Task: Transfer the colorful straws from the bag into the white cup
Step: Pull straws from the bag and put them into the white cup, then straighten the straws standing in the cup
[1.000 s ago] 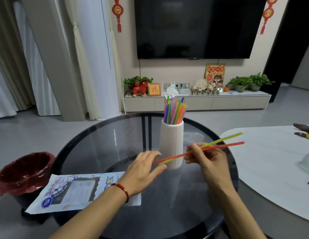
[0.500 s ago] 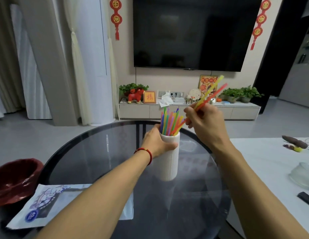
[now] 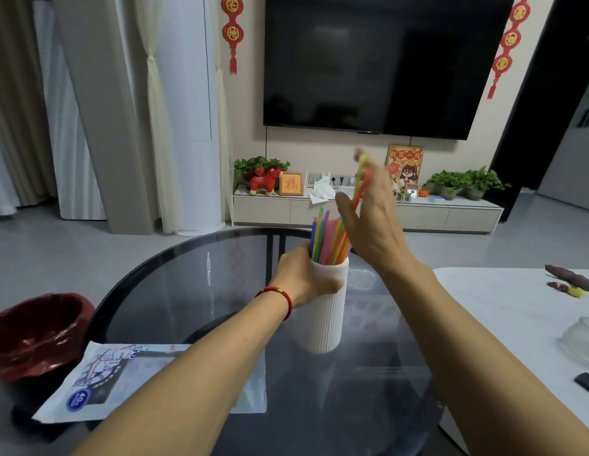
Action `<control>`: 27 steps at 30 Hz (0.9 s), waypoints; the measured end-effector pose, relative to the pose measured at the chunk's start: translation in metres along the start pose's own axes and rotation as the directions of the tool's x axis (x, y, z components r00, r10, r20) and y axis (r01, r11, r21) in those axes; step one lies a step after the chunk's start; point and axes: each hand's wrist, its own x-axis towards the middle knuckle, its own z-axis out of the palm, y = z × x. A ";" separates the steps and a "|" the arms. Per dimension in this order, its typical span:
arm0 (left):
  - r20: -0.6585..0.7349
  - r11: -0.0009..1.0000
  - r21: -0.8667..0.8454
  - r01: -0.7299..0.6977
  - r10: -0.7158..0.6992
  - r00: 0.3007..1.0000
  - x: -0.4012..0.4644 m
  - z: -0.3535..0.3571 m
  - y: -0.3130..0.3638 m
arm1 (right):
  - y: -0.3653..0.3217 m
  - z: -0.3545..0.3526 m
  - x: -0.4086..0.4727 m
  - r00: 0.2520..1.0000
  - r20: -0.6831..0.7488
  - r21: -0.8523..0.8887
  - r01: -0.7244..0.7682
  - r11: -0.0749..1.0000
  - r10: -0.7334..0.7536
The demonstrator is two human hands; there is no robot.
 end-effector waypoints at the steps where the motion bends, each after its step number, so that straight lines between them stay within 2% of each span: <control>1: -0.005 1.000 -0.005 0.004 -0.004 1.000 0.000 0.000 -0.001 | 0.000 0.005 -0.002 0.994 0.107 -0.025 -0.013 1.000 0.016; 3: -0.030 1.000 -0.008 0.013 -0.013 0.999 -0.002 0.001 -0.002 | 0.004 0.015 -0.012 0.957 0.269 -0.024 -0.105 0.994 0.108; 4: -0.041 1.000 -0.003 0.013 -0.013 0.999 -0.002 0.001 -0.003 | 0.006 0.019 -0.016 0.954 0.267 0.001 -0.140 0.990 0.135; 7: -0.030 1.000 0.009 -0.004 0.005 1.000 -0.001 0.003 -0.006 | 0.005 0.017 -0.013 0.990 0.059 0.162 -0.133 0.978 0.125; 9: -0.020 1.000 0.015 -0.008 0.008 1.000 0.000 0.004 -0.007 | 0.009 0.015 -0.006 0.999 -0.020 0.122 -0.038 0.992 0.041; 11: -0.039 0.999 0.036 -0.012 0.014 0.999 0.000 0.004 -0.008 | 0.010 0.017 -0.008 0.994 0.104 -0.015 0.019 1.000 -0.017; 13: -0.077 0.998 0.054 -0.009 0.013 0.997 -0.002 0.004 -0.007 | 0.012 0.022 -0.017 0.963 0.269 -0.097 0.026 0.995 0.001; 16: -0.070 0.999 0.050 -0.019 0.022 0.997 0.001 0.004 -0.009 | 0.015 0.019 -0.019 0.936 0.350 -0.141 0.033 0.989 0.019; 19: -0.045 0.999 -0.030 0.010 -0.012 0.999 0.007 0.003 -0.009 | 0.013 0.011 -0.014 0.961 0.273 -0.076 -0.008 0.997 0.029; 21: -0.028 0.997 -0.070 0.021 -0.023 0.999 0.011 0.002 -0.010 | 0.008 0.006 -0.020 0.988 0.150 -0.045 -0.036 0.998 0.042; 24: 0.054 0.996 -0.054 0.074 -0.071 0.996 0.006 -0.004 -0.020 | -0.003 0.004 -0.050 0.999 -0.024 -0.032 0.047 0.998 -0.048; 25: 0.087 0.993 -0.034 0.115 -0.112 0.990 -0.002 -0.008 -0.028 | -0.005 0.006 -0.064 0.997 -0.017 -0.012 0.073 0.997 -0.074; 27: 0.073 0.985 0.040 0.166 -0.168 0.983 -0.028 -0.021 -0.048 | -0.010 0.017 -0.094 0.989 0.141 0.006 0.044 0.999 -0.045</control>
